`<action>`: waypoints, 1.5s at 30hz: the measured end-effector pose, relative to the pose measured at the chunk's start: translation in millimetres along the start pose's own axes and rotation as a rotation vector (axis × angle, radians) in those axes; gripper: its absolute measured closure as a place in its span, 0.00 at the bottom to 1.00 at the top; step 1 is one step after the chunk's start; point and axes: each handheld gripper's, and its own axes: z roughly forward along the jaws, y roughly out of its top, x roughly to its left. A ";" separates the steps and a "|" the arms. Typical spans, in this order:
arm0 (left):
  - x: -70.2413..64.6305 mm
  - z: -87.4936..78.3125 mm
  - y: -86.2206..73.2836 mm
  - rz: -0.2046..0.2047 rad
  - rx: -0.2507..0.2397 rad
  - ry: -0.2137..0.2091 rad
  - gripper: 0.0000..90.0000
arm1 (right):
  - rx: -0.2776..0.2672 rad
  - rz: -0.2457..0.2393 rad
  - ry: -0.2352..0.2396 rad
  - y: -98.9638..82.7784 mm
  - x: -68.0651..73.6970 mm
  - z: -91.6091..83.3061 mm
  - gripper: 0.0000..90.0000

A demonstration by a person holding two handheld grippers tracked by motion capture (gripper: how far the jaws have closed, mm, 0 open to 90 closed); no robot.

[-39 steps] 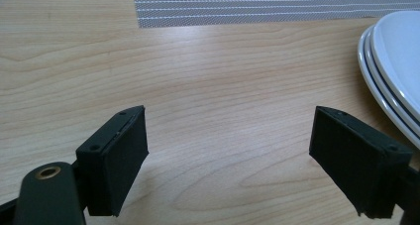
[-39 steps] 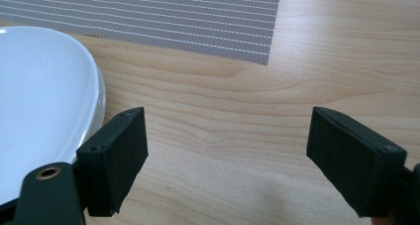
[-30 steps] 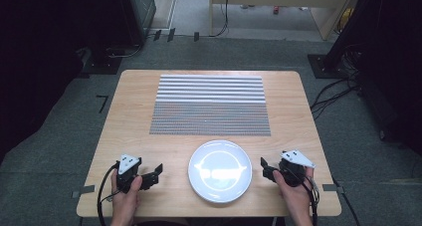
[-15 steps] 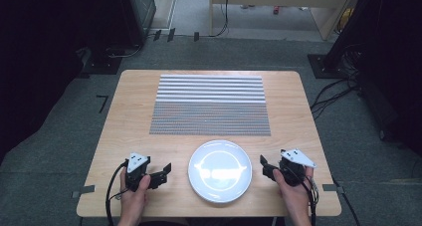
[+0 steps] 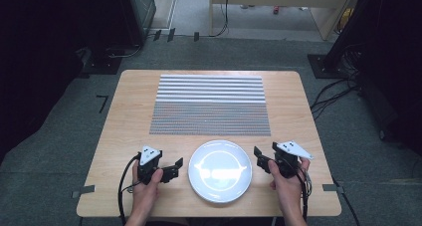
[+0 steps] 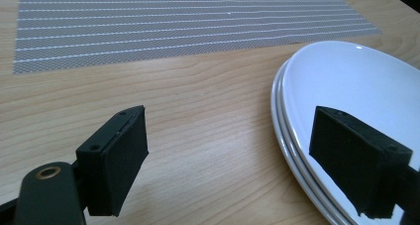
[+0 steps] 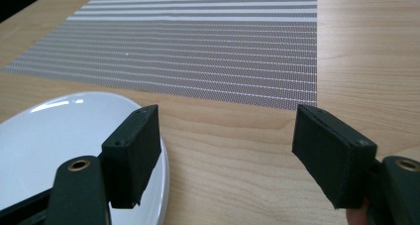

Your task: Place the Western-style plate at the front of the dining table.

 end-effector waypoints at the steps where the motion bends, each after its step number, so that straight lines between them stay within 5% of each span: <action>1: -2.4 1.9 -1.7 -0.001 0.003 -0.005 0.17 | -0.006 0.025 0.002 -1.8 0.4 1.0 0.31; 6: -2.4 0.2 -6.7 -0.021 -0.010 -0.064 0.17 | 0.019 0.013 0.001 -14.7 0.8 1.1 0.31; 12: -3.8 -3.8 -11.5 -0.030 -0.001 -0.106 0.43 | 0.038 -0.003 0.042 -19.7 1.6 1.8 0.28; 17: -7.3 -6.1 -16.6 -0.047 0.022 -0.178 0.54 | 0.050 -0.022 0.057 -23.9 11.5 5.8 0.43; 21: -8.9 -4.2 -16.7 -0.056 0.033 -0.218 0.62 | 0.054 0.028 0.118 -27.9 7.3 6.7 0.57; 27: -13.4 -1.2 -17.0 -0.057 0.044 -0.237 0.61 | 0.108 0.007 0.150 -34.1 6.1 8.8 0.65; 32: -15.6 -0.7 -17.7 -0.048 0.051 -0.236 0.60 | 0.107 0.104 0.215 -36.1 5.4 7.3 0.85; 45: -22.7 3.9 -21.0 -0.028 0.088 -0.263 0.59 | 0.152 0.146 0.202 -35.8 7.5 6.4 0.96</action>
